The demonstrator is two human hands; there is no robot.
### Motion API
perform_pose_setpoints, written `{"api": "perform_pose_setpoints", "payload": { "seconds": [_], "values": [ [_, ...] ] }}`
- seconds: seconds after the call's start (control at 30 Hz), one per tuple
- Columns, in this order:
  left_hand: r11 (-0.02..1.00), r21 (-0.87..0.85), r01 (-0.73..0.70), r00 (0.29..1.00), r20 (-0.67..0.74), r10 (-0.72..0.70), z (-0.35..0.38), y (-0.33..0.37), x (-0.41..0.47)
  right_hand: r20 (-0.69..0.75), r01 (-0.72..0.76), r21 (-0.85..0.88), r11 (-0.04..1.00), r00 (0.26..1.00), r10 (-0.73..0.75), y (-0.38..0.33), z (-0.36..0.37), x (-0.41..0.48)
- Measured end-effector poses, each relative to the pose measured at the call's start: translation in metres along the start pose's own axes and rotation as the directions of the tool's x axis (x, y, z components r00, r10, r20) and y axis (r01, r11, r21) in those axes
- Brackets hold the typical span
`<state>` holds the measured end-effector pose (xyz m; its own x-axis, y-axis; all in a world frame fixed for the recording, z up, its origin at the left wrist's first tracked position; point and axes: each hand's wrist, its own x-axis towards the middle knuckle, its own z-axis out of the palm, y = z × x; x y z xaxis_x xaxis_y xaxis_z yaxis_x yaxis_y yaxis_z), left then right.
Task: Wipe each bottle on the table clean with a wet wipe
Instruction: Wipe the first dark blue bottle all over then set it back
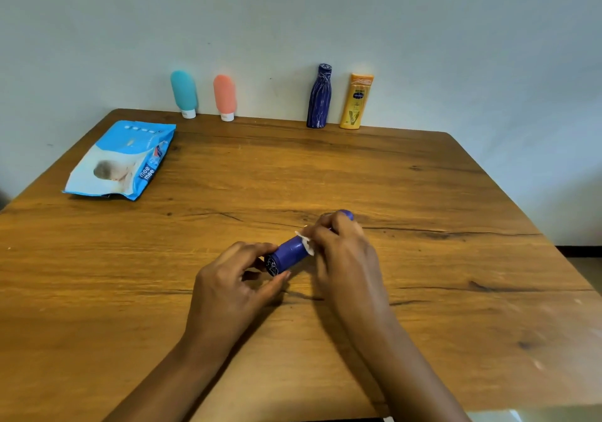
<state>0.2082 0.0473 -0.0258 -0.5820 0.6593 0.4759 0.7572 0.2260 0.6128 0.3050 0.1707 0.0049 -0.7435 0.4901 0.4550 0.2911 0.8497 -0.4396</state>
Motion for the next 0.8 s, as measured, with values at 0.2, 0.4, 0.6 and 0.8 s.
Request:
{"api": "perform_pose_setpoints", "payload": {
  "seconds": [0.2,0.4,0.6,0.8],
  "values": [
    [0.996,-0.084,0.031,0.999,-0.017,-0.032,-0.002,-0.002,0.0,0.042,0.024,0.066,0.997,0.999,-0.027,0.002,-0.001,-0.01],
    [0.993,-0.099,0.065,0.998,-0.018,-0.068,0.0,-0.004,0.002,-0.052,-0.108,0.04,0.993,0.993,0.11,0.038,0.002,0.008],
    [0.977,-0.155,0.144,0.989,-0.022,-0.15,-0.002,-0.003,0.003,-0.017,-0.018,0.024,1.0,1.0,0.018,0.039,0.003,0.003],
    [0.955,-0.219,0.2,0.977,-0.028,-0.211,0.001,-0.004,0.003,-0.023,-0.298,0.058,0.953,0.954,0.3,0.085,-0.02,0.026]
  ]
}}
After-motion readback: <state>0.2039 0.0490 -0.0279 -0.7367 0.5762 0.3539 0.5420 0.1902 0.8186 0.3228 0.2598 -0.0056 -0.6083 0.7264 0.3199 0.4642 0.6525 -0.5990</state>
